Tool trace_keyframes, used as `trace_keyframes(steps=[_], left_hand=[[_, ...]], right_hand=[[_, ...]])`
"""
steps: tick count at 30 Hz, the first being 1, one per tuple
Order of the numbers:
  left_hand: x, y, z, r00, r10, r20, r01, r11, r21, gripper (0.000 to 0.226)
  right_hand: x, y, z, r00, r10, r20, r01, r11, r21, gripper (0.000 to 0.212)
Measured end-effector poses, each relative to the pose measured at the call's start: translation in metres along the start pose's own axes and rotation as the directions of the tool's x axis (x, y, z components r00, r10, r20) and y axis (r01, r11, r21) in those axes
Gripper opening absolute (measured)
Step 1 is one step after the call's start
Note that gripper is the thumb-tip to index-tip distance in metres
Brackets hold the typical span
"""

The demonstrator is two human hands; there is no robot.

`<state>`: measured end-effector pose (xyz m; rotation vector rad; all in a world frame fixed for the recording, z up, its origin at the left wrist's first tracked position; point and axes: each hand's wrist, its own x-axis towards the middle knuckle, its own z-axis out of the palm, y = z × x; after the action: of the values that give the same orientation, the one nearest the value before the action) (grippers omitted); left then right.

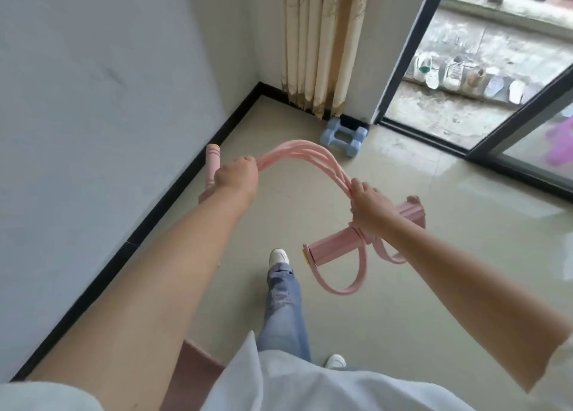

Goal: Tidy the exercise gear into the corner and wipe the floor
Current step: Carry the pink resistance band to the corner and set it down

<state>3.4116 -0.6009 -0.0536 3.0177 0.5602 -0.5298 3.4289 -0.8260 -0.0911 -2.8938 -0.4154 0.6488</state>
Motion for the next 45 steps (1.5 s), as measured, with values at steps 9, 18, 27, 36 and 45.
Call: trace_keyframes(steps=[9,18,27,36,45], left_hand=[[0.223,-0.015,-0.065,0.988,0.091,0.125,-0.094,0.995,0.022,0.035],[0.419,0.026,-0.067,0.943,0.245,0.225,-0.226,0.968,-0.109,0.045],[0.583,0.049,-0.022,0.894,0.272,0.355,-0.188,0.949,-0.253,0.012],[0.714,0.083,0.080,0.765,0.423,0.485,-0.265,0.894,-0.361,0.027],[0.833,0.105,0.252,0.595,0.532,0.602,-0.773,0.584,0.247,0.034]], right_hand=[[0.201,-0.021,-0.079,0.996,0.076,0.035,-0.075,0.996,-0.041,0.046],[0.375,-0.005,-0.115,0.987,0.135,0.088,-0.137,0.990,0.019,0.046],[0.519,0.012,-0.069,0.948,0.231,0.220,-0.248,0.967,0.051,0.050],[0.616,0.014,0.031,0.819,0.463,0.339,-0.530,0.836,0.140,0.056],[0.734,0.030,0.199,0.756,0.465,0.460,-0.565,0.819,0.100,0.036]])
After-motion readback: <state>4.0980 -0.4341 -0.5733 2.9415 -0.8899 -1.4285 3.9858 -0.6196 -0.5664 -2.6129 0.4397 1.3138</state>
